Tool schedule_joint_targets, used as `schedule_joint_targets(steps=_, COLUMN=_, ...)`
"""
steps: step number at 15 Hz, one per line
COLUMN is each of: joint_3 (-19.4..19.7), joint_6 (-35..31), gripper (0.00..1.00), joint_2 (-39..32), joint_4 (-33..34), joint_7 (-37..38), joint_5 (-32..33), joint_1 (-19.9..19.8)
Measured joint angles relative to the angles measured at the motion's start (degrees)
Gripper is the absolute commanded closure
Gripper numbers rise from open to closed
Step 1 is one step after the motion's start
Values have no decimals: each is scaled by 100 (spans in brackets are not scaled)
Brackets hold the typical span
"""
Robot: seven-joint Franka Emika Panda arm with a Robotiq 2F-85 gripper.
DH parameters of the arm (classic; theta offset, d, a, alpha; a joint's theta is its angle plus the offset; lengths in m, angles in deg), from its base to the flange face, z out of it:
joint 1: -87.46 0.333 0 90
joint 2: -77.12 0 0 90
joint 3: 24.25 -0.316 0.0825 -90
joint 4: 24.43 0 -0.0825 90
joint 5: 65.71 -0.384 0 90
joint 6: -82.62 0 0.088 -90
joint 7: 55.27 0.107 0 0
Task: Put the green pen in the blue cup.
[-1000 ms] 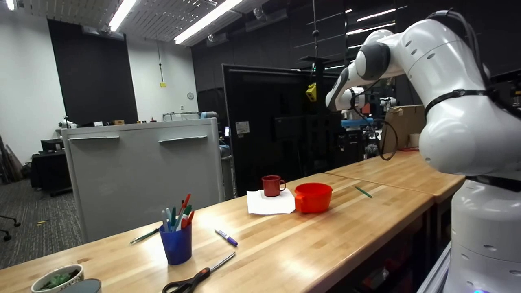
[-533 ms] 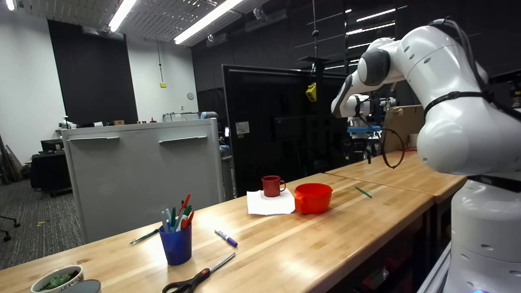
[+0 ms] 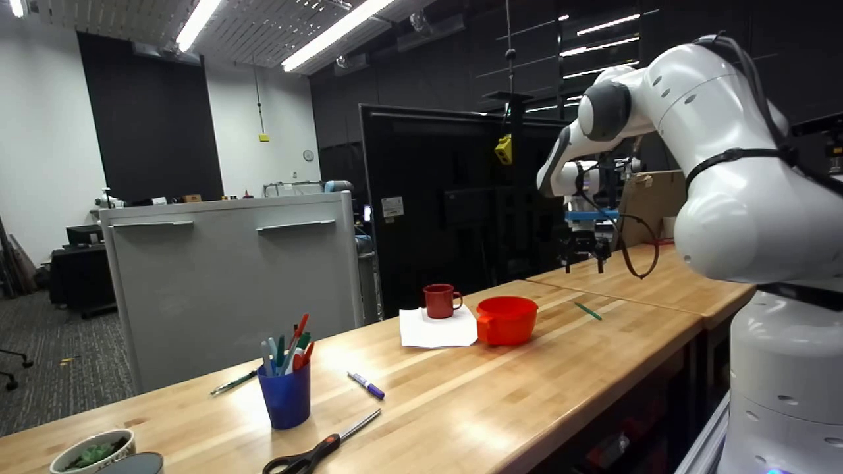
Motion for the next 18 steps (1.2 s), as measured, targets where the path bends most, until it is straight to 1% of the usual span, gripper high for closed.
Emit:
schedule_joint_targets(steps=5, joint_3=0, joint_6=-12, gripper=0, joint_2=0, joint_4=-283, joint_7=-164, joint_5=0, joint_1=-38)
schedule_joint_targets(steps=8, joint_3=0, joint_6=-160, gripper=0, joint_2=4, joint_4=-556, joint_7=-215, joint_5=-1, joint_1=-47)
schedule_joint_targets(steps=11, joint_3=-3, joint_6=-509, gripper=0, joint_2=20, joint_4=-868, joint_7=-261, joint_5=-63, joint_1=-45)
schedule_joint_targets(steps=14, joint_3=-56, joint_6=-941, gripper=0, joint_2=104, joint_4=-1241, joint_7=-380, joint_5=-303, joint_1=-45)
schedule_joint_targets(steps=18, joint_3=-211, joint_6=-1242, gripper=0, joint_2=291, joint_4=-1689, joint_7=-490, joint_5=-534, joint_1=-26)
